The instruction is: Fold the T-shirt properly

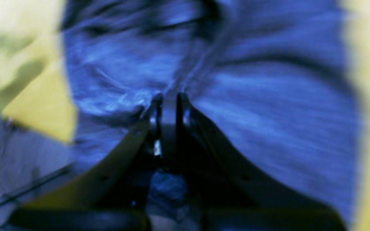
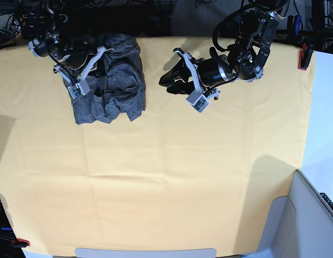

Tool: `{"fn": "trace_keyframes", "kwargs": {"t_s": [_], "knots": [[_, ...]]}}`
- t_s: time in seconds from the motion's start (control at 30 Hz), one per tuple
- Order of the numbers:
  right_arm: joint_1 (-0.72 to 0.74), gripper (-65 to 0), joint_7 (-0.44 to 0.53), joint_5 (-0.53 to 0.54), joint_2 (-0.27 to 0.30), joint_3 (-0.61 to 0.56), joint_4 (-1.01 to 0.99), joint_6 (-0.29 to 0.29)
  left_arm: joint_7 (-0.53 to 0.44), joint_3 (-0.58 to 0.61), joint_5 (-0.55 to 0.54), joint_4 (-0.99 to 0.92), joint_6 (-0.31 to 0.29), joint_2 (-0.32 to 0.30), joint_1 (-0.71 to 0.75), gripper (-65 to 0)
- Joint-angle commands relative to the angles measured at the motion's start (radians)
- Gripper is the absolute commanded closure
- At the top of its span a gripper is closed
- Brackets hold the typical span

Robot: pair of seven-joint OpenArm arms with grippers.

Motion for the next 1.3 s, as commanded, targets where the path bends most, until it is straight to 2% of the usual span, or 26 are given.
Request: {"fn": "trace_keyframes", "kwargs": {"t_s": [0.0, 0.17, 0.3, 0.57, 0.73, 0.83, 0.93, 1.03, 1.13, 1.27], "knots": [[0.004, 0.0, 0.012, 0.008, 0.023, -0.025, 0.019, 0.007, -0.021, -0.003, -0.018, 0.014, -0.006, -0.010, -0.015, -18.5], [0.037, 0.0, 0.012, 0.014, 0.033, -0.180, 0.019, 0.012, -0.021, -0.003, -0.018, 0.014, -0.006, -0.018, -0.015, -18.5], [0.073, 0.0, 0.015, 0.015, 0.021, -0.244, 0.019, 0.012, -0.022, -0.003, -0.018, 0.014, -0.006, -0.018, -0.010, -18.5], [0.128, 0.0, 0.018, 0.015, -0.051, -0.239, 0.019, 0.006, -0.022, -0.003, -0.018, 0.014, -0.008, -0.040, -0.005, -18.5], [0.137, 0.0, 0.018, 0.015, -0.119, -0.114, 0.019, 0.006, -0.045, -0.004, -0.018, 0.014, -0.008, -0.040, 0.012, -18.5], [0.148, 0.0, 0.018, 0.015, -0.191, -0.008, 0.021, 0.006, -0.088, -0.004, -0.018, 0.025, -0.008, -0.040, 0.013, -18.2], [0.159, 0.0, 0.018, 0.051, -0.226, 0.095, 0.021, 0.007, -0.093, -0.004, -0.018, 0.057, -0.008, -0.040, 0.012, -13.7], [0.148, 0.0, 0.018, 0.164, -0.217, 0.239, 0.021, 0.009, -0.090, -0.004, -0.018, 0.113, -0.008, -0.041, 0.007, -6.4], [0.108, 0.0, 0.017, 0.261, -0.172, 0.387, 0.021, 0.009, -0.087, 0.002, -0.018, 0.148, -0.008, -0.040, -0.001, 0.0], [0.020, 0.0, 0.013, 0.288, -0.140, 0.549, 0.019, 0.007, -0.060, 0.060, -0.020, 0.149, -0.008, -0.033, -0.054, -0.3]]}}
